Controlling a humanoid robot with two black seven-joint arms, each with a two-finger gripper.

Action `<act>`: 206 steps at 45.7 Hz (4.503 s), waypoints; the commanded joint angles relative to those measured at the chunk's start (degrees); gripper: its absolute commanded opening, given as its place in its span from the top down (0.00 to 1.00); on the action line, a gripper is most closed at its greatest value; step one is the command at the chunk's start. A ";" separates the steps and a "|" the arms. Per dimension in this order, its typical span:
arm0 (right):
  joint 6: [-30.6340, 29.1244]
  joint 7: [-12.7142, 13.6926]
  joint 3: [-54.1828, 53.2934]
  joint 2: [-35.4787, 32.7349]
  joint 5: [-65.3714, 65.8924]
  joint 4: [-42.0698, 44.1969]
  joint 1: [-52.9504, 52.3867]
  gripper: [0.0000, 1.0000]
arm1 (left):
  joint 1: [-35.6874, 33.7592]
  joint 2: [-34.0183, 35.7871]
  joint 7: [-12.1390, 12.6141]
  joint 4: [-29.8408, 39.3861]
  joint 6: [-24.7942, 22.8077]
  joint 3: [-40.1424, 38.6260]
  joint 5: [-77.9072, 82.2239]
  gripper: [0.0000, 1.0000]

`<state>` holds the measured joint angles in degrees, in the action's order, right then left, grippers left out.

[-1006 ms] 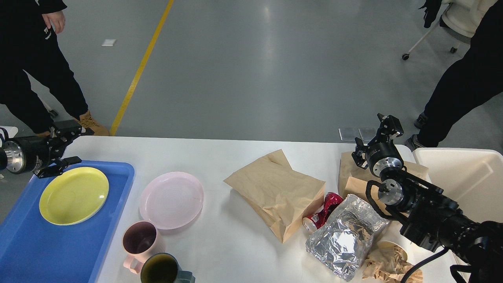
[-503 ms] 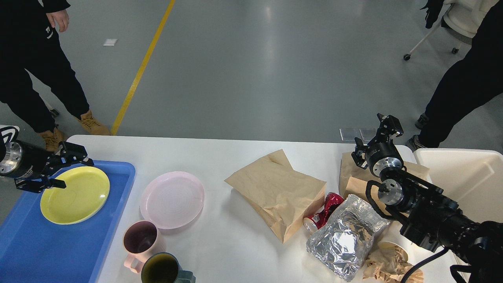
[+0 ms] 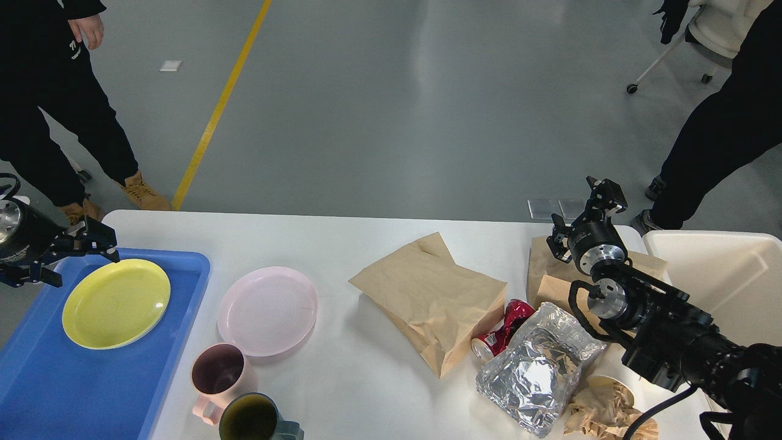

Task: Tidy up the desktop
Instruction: 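Move the left gripper back over the tray toward the pink mug, then lower the left gripper and grasp the pink mug, then carry the pink mug onto the blue tray and release it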

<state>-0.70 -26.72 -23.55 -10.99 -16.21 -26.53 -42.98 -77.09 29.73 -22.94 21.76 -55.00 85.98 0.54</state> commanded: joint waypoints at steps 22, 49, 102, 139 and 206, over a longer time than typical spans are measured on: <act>0.00 0.00 0.00 0.00 0.04 -0.01 0.00 0.00 | -19.50 -10.57 0.09 25.43 0.00 10.26 10.19 0.02; 0.00 0.00 0.00 0.00 0.04 -0.01 0.00 0.00 | -10.54 -23.40 -0.09 25.87 0.00 3.06 9.04 0.07; 0.00 0.00 0.00 0.00 0.04 -0.01 0.00 0.00 | -1.14 -23.40 0.00 16.64 0.00 3.06 9.04 0.92; 0.00 0.00 0.00 0.00 0.04 -0.01 0.00 0.00 | -6.67 -20.33 0.26 18.05 0.00 2.97 9.48 1.00; 0.00 0.00 0.00 0.00 -0.05 -0.01 0.00 0.00 | 9.15 10.00 -0.70 3.99 0.00 -0.72 8.60 1.00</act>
<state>-0.70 -26.72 -23.55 -10.99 -16.23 -26.54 -42.98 -68.78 39.81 -23.55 26.36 -55.00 85.85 9.43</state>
